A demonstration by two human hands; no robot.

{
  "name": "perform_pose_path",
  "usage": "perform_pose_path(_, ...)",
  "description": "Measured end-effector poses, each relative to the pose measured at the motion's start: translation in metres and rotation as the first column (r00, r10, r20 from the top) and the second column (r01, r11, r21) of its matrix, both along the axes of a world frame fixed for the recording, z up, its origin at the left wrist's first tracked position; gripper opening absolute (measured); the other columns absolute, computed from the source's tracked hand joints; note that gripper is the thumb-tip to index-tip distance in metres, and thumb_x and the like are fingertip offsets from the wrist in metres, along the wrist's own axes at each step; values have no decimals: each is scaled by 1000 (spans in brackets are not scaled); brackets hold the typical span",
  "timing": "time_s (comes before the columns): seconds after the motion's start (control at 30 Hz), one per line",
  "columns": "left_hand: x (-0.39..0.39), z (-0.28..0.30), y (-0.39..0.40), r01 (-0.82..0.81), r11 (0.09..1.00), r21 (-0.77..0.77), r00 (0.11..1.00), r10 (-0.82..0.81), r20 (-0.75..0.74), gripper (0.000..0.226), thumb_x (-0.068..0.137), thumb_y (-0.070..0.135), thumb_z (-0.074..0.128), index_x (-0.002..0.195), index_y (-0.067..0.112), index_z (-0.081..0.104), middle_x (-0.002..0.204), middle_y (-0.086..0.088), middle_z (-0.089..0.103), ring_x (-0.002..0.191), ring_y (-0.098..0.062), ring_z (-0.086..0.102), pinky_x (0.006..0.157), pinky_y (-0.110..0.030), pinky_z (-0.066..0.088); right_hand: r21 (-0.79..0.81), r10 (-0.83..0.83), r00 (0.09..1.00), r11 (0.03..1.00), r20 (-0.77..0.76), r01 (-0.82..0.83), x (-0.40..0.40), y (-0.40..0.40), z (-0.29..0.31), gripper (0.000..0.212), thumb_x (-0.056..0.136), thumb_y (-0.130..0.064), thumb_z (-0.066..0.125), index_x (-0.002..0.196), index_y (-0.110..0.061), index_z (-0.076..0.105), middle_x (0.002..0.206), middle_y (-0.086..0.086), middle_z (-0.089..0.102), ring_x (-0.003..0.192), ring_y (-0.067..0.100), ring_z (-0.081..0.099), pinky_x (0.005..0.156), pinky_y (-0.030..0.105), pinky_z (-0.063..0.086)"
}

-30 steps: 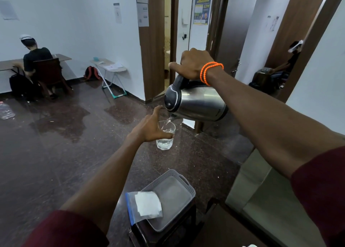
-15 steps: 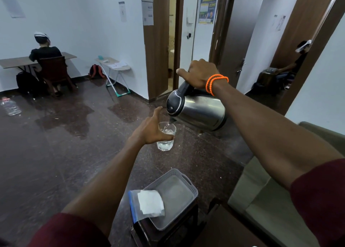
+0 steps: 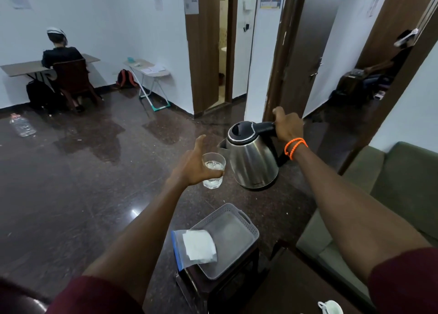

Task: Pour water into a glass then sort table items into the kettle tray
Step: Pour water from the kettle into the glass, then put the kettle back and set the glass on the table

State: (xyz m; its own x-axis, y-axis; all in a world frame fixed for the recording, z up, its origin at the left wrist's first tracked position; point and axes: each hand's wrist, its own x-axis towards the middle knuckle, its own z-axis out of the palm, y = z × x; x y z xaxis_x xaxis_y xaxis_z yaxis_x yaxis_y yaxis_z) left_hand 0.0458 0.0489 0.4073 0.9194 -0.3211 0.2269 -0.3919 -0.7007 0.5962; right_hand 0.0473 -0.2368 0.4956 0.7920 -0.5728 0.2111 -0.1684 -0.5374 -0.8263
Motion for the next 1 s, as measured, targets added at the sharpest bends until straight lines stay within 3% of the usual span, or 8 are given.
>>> perform_pose_path(0.13,1,-21,1,-30,1000,6,998,30,-46,132,56,66,86,158,28,11,109,-12,74,99,-34,70,87,-51,58,221,-138,990,965,-15,138,-10,0,-46,57,88,-49,47,100,2,71,110,24,67,106,39,57,87,39,43)
perform_pose_path(0.3,0,-59,0,-52,998,-18,993,50,-104,132,55,65,87,158,31,11,116,-9,72,102,-32,69,89,-49,58,362,-211,976,907,-54,216,-14,6,-119,63,72,-55,47,88,-1,76,93,24,73,93,40,65,80,42,49)
perform_pose_path(0.43,1,-98,1,-60,997,-45,987,52,-151,132,56,63,90,159,30,13,123,-10,70,106,-30,68,89,-42,56,454,-254,965,854,-61,253,-18,20,-176,48,74,-45,49,77,-6,76,77,14,71,80,35,65,74,41,50)
perform_pose_path(0.57,1,-144,2,-88,995,-55,980,77,-183,128,52,68,86,155,33,19,114,-1,70,100,-26,69,87,-43,58,536,-323,942,781,-90,319,-20,31,-235,49,75,-41,50,78,1,74,71,11,64,71,27,57,58,33,35)
perform_pose_path(0.7,3,-195,5,-88,996,-10,983,85,-162,124,51,69,85,152,32,25,111,-1,69,96,-28,70,84,-46,60,552,-328,932,754,-156,357,-13,39,-303,33,72,-43,48,59,-17,64,62,1,62,70,29,60,61,32,40)
perform_pose_path(0.77,6,-221,6,-75,997,-6,987,73,-145,124,52,68,86,153,30,26,113,-4,69,98,-30,70,85,-46,59,557,-326,932,750,-158,357,-7,43,-339,32,75,-40,48,55,-18,61,58,-1,60,68,29,60,59,32,41)
perform_pose_path(0.9,13,-266,6,-43,999,-8,986,41,-164,126,52,68,87,154,30,24,113,-3,71,97,-27,71,84,-45,59,582,-362,918,716,-162,385,3,46,-401,37,80,-34,50,62,-5,65,64,11,64,67,28,58,62,31,39)
perform_pose_path(1.0,18,-298,5,-46,999,-19,987,42,-154,126,50,67,88,153,29,25,110,-3,69,95,-26,69,82,-45,59,588,-371,909,699,-189,407,7,45,-443,41,89,-27,52,76,8,68,72,15,63,67,26,56,51,30,40)
